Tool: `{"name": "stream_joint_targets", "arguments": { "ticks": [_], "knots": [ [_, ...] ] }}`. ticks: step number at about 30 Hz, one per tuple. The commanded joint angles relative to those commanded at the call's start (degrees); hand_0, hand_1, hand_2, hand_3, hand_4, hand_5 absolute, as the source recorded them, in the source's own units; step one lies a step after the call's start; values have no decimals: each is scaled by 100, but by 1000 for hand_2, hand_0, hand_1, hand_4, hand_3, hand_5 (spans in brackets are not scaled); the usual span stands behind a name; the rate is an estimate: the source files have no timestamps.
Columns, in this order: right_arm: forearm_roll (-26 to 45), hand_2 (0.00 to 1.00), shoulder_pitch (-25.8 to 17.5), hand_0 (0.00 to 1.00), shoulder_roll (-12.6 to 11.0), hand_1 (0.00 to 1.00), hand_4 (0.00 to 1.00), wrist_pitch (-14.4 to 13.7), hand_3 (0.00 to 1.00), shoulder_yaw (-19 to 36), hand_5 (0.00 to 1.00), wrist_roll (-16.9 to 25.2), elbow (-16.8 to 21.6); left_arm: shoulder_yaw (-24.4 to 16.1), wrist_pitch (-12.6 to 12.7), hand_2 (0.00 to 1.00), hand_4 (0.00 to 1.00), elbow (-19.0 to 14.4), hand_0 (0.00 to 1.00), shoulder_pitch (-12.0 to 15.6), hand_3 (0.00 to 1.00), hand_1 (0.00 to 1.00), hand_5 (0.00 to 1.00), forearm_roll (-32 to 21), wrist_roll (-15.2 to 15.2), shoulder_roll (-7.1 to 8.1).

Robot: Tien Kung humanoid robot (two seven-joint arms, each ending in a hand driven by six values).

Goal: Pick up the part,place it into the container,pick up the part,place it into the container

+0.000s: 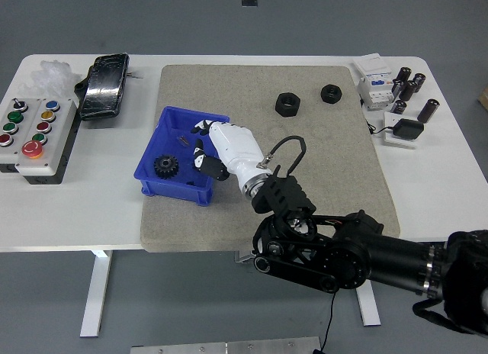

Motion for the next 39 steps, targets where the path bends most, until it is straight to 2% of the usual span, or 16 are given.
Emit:
{"name": "stream_joint_targets", "arguments": {
  "ticks": [4, 5, 9, 11, 12, 15, 17, 18, 22, 23, 29, 30, 34, 35, 37, 39],
  "knots": [
    [-99, 998, -36, 998, 0, 987, 788, -143, 998, 75, 396, -14, 34, -60, 6, 426, 661, 0, 666, 7, 648, 557, 441, 43, 11, 8],
    [-161, 939, -54, 983, 0, 952, 791, -184, 939, 134, 418, -46, 44, -74, 7, 425, 661, 0, 666, 9, 648, 557, 448, 55, 11, 10],
    [-502, 939, -259, 983, -39, 952, 791, -239, 939, 573, 418, -260, 19, -103, 5, 425, 661, 0, 666, 9, 648, 557, 448, 94, 3, 2],
    [-661, 939, -421, 983, -120, 952, 791, -239, 939, 835, 418, -352, -36, -89, 2, 425, 661, 0, 666, 6, 648, 557, 448, 88, -10, -9],
    [-784, 865, -559, 911, -201, 868, 783, -239, 874, 1027, 411, -418, -72, -93, -2, 425, 660, 0, 666, 4, 648, 557, 450, 101, -14, -19],
    [-1128, 865, -907, 911, -389, 868, 783, -239, 874, 1606, 411, -556, -107, -98, -4, 425, 660, 0, 666, 10, 648, 557, 450, 109, -26, -43],
    [-1289, 865, -1143, 911, -492, 868, 783, -239, 874, 2017, 411, -439, -123, -119, -2, 425, 660, 0, 666, 28, 648, 557, 450, 127, -24, -57],
    [-1281, 856, -1274, 878, -544, 857, 833, -239, 873, 2223, 483, -325, -136, -132, 1, 426, 662, 0, 666, 40, 648, 557, 451, 133, -18, -64],
    [-891, 856, -1736, 878, -639, 857, 833, -239, 873, 3149, 483, 234, -246, -230, 9, 426, 662, 0, 666, 67, 648, 557, 451, 230, 15, -71],
    [-773, 835, -1839, 860, -652, 840, 852, -239, 837, 3354, 531, 383, -265, -226, 9, 426, 662, 0, 666, 65, 648, 557, 452, 223, 8, -71],
    [78, 835, -2403, 860, -829, 840, 852, -239, 837, 4668, 531, 1447, -305, -103, 6, 426, 662, 0, 666, 45, 648, 557, 452, 97, -75, -83],
    [219, 810, -2469, 846, -859, 811, 851, -239, 794, 4853, 552, 1615, -296, -97, 5, 427, 662, 0, 666, 45, 647, 557, 451, 94, -79, -86],
    [906, 810, -2826, 846, -1001, 811, 851, -239, 794, 5630, 552, 2407, -94, -132, 0, 427, 662, 0, 666, 59, 647, 557, 451, 153, -67, -98],
    [1126, 793, -2940, 819, -1029, 788, 873, -239, 770, 5804, 602, 2634, -13, -137, -1, 428, 662, 0, 666, 61, 648, 557, 451, 161, -68, -96],
    [1521, 793, -3141, 819, -1063, 788, 873, -239, 770, 6066, 602, 3026, 120, -141, -1, 428, 662, 0, 666, 64, 648, 557, 451, 170, -73, -92],
    [1951, 793, -3387, 819, -1074, 788, 873, -137, 770, 6333, 602, 3456, 300, -134, -3, 428, 662, 0, 666, 66, 648, 557, 451, 171, -84, -89]
  ]
}}
